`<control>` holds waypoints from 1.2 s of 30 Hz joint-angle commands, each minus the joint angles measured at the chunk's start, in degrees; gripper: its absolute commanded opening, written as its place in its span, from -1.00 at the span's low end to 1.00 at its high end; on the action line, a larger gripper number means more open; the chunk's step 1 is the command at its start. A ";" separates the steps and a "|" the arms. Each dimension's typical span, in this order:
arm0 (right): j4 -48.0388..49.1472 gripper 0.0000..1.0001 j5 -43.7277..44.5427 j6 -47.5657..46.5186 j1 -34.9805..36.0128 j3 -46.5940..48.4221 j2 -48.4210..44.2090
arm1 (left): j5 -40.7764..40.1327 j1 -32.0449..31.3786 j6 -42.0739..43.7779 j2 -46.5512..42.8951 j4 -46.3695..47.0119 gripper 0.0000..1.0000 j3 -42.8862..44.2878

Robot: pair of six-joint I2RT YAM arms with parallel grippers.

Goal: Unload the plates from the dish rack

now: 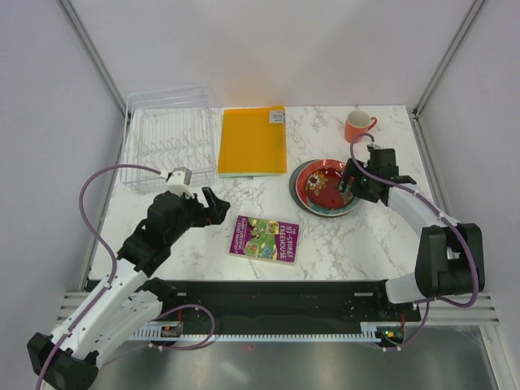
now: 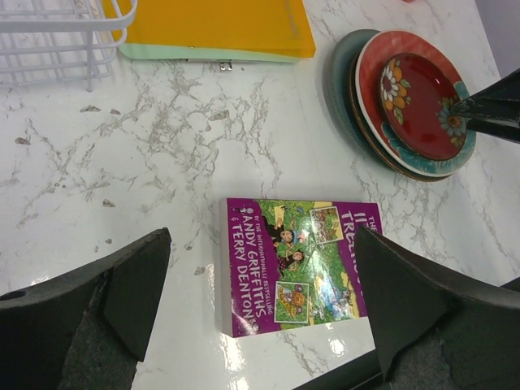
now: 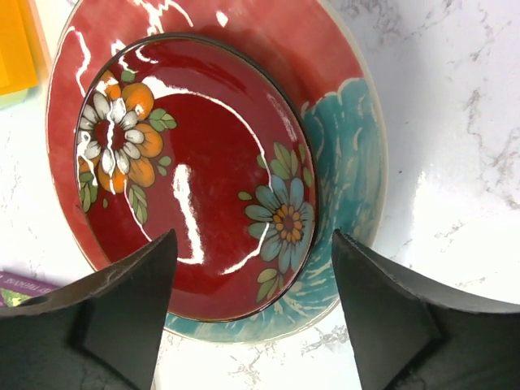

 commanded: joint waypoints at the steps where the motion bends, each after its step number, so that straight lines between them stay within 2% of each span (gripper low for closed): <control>1: -3.29 0.81 5.87 -2.83 -0.21 1.94 -1.85 | -4.37 0.01 3.63 0.26 0.32 1.00 -0.49; 3: -4.86 0.96 8.68 -3.96 -0.04 2.47 -4.48 | -6.74 -0.07 3.99 0.61 0.14 0.99 -0.58; 10: -2.77 0.96 15.27 -7.39 1.80 -0.24 -19.59 | -15.88 -0.08 4.25 1.58 -2.41 1.00 3.19; 15: 2.50 0.96 23.01 -9.15 7.94 -4.90 -29.79 | -23.00 0.01 5.75 2.19 -5.39 1.00 6.71; 20: 1.98 0.96 24.60 -12.23 12.44 -3.68 -28.50 | -27.65 -0.08 8.82 4.74 -10.05 1.00 11.55; 25: 2.51 0.96 22.85 -13.29 15.25 -4.73 -29.54 | -30.48 -0.07 10.94 4.40 -10.85 1.00 11.73; 32: 5.23 0.96 18.81 -14.61 15.70 -6.84 -38.58 | -30.83 -0.08 8.82 -4.74 -10.23 0.99 8.74; 36: 5.06 0.96 19.32 -14.96 15.61 -6.58 -39.56 | -31.09 -0.07 10.66 -8.44 -10.32 0.99 7.78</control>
